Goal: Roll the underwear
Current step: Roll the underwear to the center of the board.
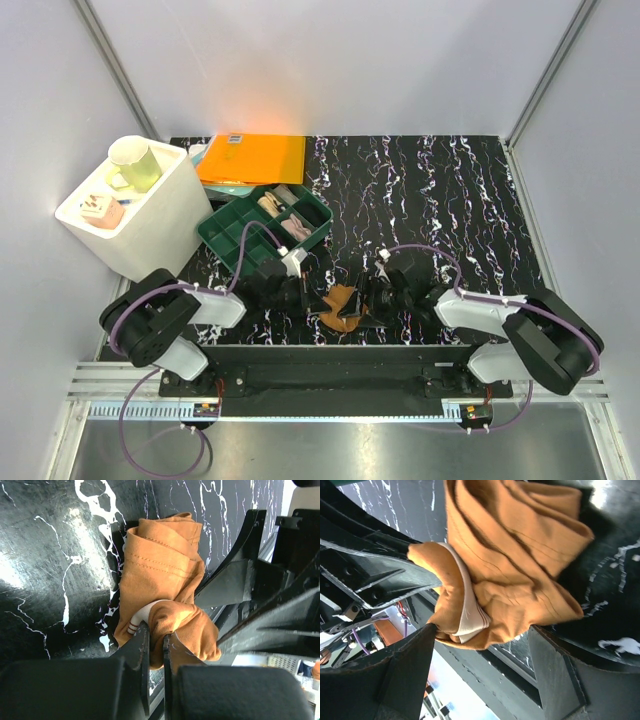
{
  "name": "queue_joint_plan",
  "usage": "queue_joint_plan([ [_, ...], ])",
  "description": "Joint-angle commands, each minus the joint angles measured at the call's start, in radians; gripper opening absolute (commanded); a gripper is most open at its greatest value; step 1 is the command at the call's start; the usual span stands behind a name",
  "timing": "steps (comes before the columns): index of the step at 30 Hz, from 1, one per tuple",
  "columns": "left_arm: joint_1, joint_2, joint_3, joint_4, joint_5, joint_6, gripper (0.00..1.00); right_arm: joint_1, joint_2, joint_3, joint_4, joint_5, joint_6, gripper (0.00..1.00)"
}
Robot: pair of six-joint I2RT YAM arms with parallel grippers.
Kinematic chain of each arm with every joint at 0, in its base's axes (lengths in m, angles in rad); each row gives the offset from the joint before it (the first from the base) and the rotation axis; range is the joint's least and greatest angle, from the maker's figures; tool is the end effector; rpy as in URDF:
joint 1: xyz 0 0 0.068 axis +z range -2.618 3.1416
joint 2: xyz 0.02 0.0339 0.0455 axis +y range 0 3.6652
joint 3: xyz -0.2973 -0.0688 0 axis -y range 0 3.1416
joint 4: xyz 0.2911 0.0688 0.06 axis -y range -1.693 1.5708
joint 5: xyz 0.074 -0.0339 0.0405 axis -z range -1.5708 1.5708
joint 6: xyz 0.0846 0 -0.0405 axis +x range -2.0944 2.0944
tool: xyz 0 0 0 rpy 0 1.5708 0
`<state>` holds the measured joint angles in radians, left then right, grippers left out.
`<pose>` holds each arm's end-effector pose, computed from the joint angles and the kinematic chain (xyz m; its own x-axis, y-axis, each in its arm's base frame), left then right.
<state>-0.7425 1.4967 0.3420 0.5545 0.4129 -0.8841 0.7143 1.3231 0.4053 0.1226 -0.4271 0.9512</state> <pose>0.1948 -0.2248 0.0824 -0.9314 -0.1066 -0.3479 0.2255 0.5812 -0.7819 0.1866 0.2082 0.0992 -0.9771 0.1336 -0.1658 -0.0343 0.6698 0.7417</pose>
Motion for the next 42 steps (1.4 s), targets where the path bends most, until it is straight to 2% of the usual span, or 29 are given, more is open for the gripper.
queue_joint_plan([
  [1,-0.003,0.046,0.003,-0.114,-0.045,0.005,0.00,0.031,0.018,-0.013,0.049,0.085,0.024,0.83],
  [8,-0.003,0.097,0.037,-0.182,-0.037,-0.019,0.00,0.031,-0.076,-0.102,0.095,0.116,0.041,0.85],
  [14,-0.003,0.148,0.084,-0.243,-0.029,-0.019,0.00,0.031,-0.064,-0.135,0.172,0.091,0.018,0.89],
  [19,-0.001,0.148,0.080,-0.240,-0.026,-0.024,0.00,0.031,-0.019,-0.112,0.149,0.109,0.012,0.90],
  [23,-0.003,0.132,0.074,-0.245,-0.034,-0.024,0.00,0.031,-0.007,-0.077,0.001,0.177,0.032,0.88],
  [27,-0.003,0.123,0.068,-0.235,-0.034,-0.026,0.00,0.030,-0.022,-0.065,-0.086,0.235,0.064,0.76],
  [28,-0.003,0.122,0.066,-0.222,-0.029,-0.027,0.00,0.031,-0.025,-0.066,-0.089,0.243,0.067,0.64],
  [31,-0.003,0.117,0.061,-0.189,-0.013,-0.027,0.00,0.031,-0.006,-0.062,-0.098,0.257,0.080,0.39],
  [34,-0.001,0.105,0.063,-0.166,0.003,-0.029,0.01,0.031,0.037,-0.045,-0.098,0.249,0.070,0.25],
  [39,-0.003,0.039,0.072,-0.204,-0.014,-0.024,0.26,0.031,0.082,-0.017,-0.116,0.257,0.060,0.07],
  [40,-0.003,0.022,0.077,-0.221,-0.022,-0.023,0.35,0.030,0.083,-0.016,-0.117,0.255,0.055,0.03],
  [42,0.000,-0.024,0.081,-0.272,-0.054,-0.012,0.44,0.030,0.084,-0.016,-0.117,0.254,0.054,0.00],
])
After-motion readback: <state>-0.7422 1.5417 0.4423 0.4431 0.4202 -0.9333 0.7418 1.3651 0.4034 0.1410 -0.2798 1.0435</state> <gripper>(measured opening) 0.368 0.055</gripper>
